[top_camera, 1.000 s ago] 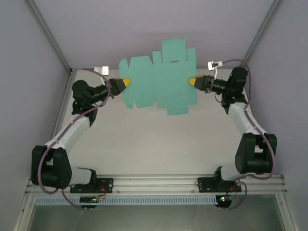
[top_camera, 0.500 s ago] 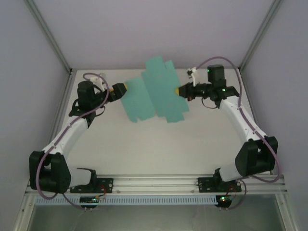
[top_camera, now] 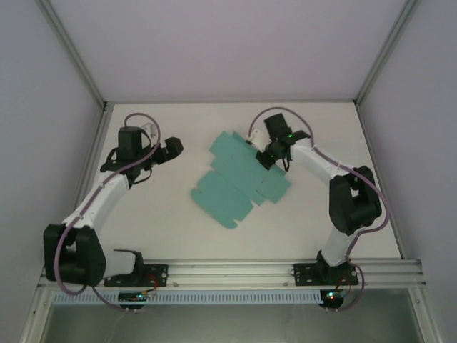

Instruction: Assemble paper box

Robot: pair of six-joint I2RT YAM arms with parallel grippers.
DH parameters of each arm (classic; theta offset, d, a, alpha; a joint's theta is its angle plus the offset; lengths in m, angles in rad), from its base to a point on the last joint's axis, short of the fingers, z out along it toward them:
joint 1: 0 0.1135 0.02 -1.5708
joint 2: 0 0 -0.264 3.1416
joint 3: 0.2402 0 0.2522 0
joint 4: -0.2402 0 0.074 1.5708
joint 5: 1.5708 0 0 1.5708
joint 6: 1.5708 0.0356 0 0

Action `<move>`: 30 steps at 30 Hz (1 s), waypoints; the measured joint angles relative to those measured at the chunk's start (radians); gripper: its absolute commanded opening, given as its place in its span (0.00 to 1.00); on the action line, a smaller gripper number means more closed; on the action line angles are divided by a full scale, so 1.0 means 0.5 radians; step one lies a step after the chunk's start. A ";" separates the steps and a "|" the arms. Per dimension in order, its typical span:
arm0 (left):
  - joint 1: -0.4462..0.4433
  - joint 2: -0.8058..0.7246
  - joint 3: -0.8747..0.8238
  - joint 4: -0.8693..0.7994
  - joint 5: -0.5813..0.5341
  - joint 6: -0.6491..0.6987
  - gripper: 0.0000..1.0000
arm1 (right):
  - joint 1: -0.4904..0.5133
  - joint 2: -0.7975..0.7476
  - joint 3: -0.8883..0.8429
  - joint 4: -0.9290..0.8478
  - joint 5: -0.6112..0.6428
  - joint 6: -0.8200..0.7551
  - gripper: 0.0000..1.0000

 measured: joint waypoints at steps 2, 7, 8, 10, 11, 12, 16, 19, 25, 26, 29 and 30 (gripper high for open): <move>-0.024 0.134 0.081 0.008 0.093 -0.001 1.00 | 0.105 0.004 -0.115 0.201 0.160 -0.211 0.00; -0.126 0.454 0.375 0.037 0.300 -0.002 1.00 | 0.280 0.011 -0.336 0.649 0.395 -0.597 0.00; -0.146 0.517 0.451 0.040 0.338 -0.004 1.00 | 0.298 0.011 -0.359 0.711 0.425 -0.648 0.00; -0.184 0.649 0.618 0.040 0.420 -0.008 1.00 | 0.320 0.012 -0.365 0.781 0.459 -0.713 0.00; -0.205 0.721 0.711 0.039 0.470 -0.008 1.00 | 0.330 0.011 -0.365 0.819 0.474 -0.739 0.00; -0.222 0.783 0.793 0.037 0.513 -0.008 1.00 | 0.336 0.011 -0.364 0.846 0.484 -0.756 0.00; -0.303 1.001 1.071 -0.042 0.658 0.010 0.93 | 0.346 0.011 -0.364 0.900 0.513 -0.790 0.00; -0.353 1.109 1.170 -0.122 0.747 0.031 0.79 | 0.346 0.011 -0.364 0.922 0.529 -0.792 0.00; -0.413 1.246 1.189 -0.274 0.865 0.069 0.65 | 0.346 0.016 -0.363 0.988 0.549 -0.756 0.00; -0.417 1.257 1.189 -0.298 0.870 0.080 0.64 | 0.345 0.016 -0.363 0.989 0.549 -0.739 0.00; -0.423 1.270 1.186 -0.371 0.871 0.105 0.62 | 0.345 0.016 -0.362 0.989 0.549 -0.689 0.00; -0.425 1.270 1.183 -0.376 0.871 0.106 0.62 | 0.345 0.018 -0.359 0.989 0.553 -0.672 0.00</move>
